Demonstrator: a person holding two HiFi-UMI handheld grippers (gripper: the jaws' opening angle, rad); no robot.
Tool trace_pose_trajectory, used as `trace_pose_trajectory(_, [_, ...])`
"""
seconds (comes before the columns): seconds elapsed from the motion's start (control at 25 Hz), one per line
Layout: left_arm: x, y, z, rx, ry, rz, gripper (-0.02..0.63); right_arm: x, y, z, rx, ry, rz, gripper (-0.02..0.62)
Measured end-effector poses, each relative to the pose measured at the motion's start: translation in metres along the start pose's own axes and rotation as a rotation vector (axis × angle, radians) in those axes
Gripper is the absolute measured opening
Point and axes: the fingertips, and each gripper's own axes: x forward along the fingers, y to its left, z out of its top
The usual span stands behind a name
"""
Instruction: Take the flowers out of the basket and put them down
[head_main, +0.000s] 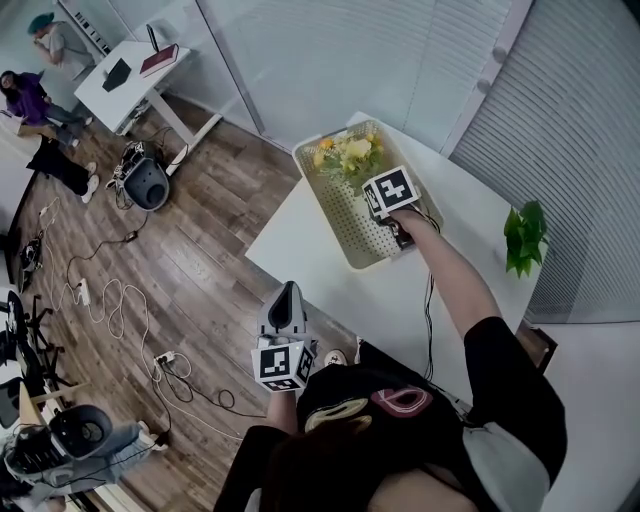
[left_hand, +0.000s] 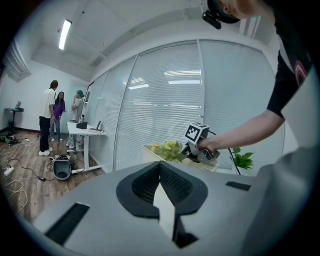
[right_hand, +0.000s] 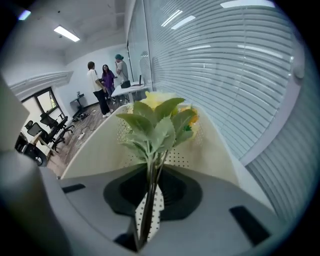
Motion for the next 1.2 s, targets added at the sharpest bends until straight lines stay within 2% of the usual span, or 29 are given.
trace_pose_trajectory(0.52, [-0.013,-0.005,0.006,-0.003,-0.025,-0.044,0.017,-0.076,0.018,0.04,-0.087,-0.159,-0.012,0.049])
trace_pose_trajectory(0.76, [-0.022,-0.015,0.007,0.007,-0.038,-0.08,0.017,-0.117,0.026,0.03,-0.109,-0.236,-0.02,0.049])
trace_pose_trajectory(1.2, [-0.029,-0.033,0.012,0.026,-0.051,-0.177,0.017,-0.18,0.026,-0.008,-0.094,-0.297,-0.092,0.049])
